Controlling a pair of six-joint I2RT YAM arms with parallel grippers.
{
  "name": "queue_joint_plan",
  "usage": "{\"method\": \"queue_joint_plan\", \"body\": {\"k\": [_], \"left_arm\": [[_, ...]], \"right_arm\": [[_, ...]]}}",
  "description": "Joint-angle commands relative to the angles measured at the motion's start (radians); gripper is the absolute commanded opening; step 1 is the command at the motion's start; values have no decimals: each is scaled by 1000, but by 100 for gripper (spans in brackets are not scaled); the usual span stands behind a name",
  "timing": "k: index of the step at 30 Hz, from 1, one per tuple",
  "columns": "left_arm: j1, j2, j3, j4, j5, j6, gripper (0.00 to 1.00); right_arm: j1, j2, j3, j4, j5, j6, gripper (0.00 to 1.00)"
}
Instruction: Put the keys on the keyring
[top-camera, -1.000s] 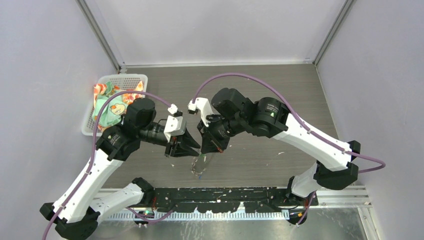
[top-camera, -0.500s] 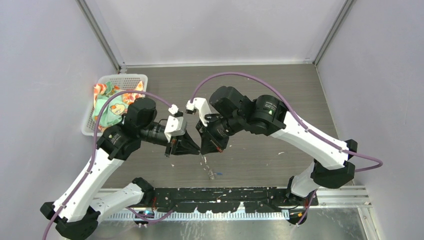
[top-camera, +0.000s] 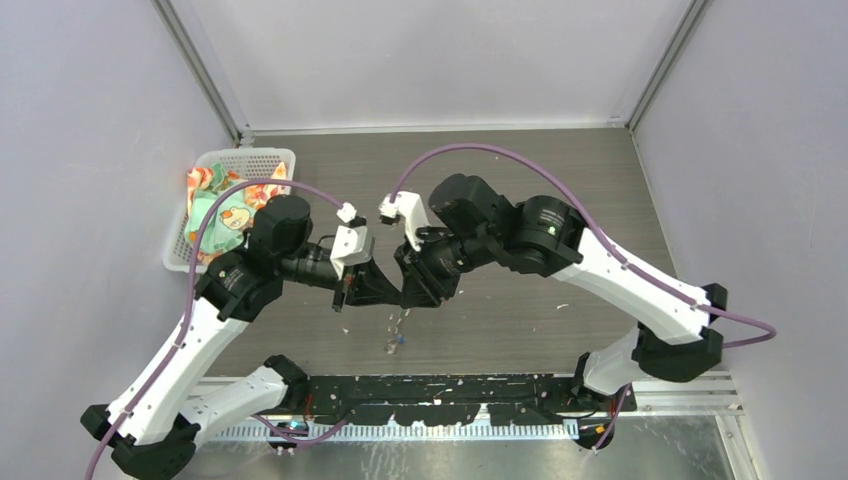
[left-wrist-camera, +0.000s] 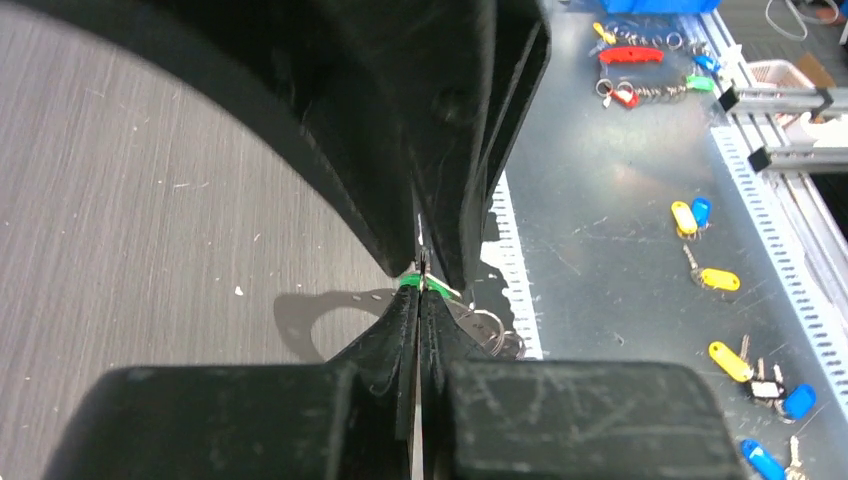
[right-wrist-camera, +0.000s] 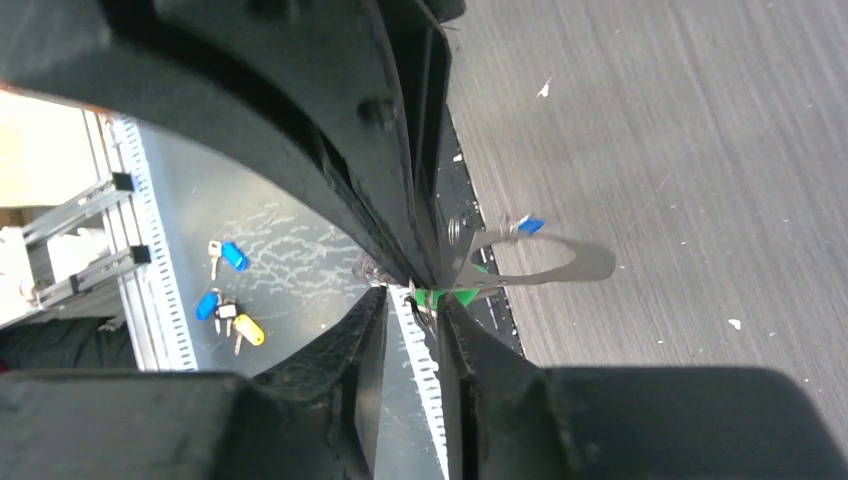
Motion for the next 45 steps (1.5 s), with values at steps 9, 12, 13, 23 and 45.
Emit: {"method": "queue_joint_plan", "body": {"k": [9, 12, 13, 23, 45], "left_arm": [[-2, -75, -76, 533, -18, -534, 0], [-2, -69, -71, 585, -13, -586, 0], [-2, -68, -68, 600, -12, -599, 0], [-2, -73, -75, 662, -24, -669, 0], [-2, -103, -83, 640, -25, -639, 0]], "right_arm": [[-33, -455, -487, 528, 84, 189, 46], [-34, -503, -561, 614, 109, 214, 46], [-34, -513, -577, 638, 110, 223, 45], [-33, -507, -619, 761, 121, 261, 43], [-33, -506, -664, 732, 102, 305, 15]]}}
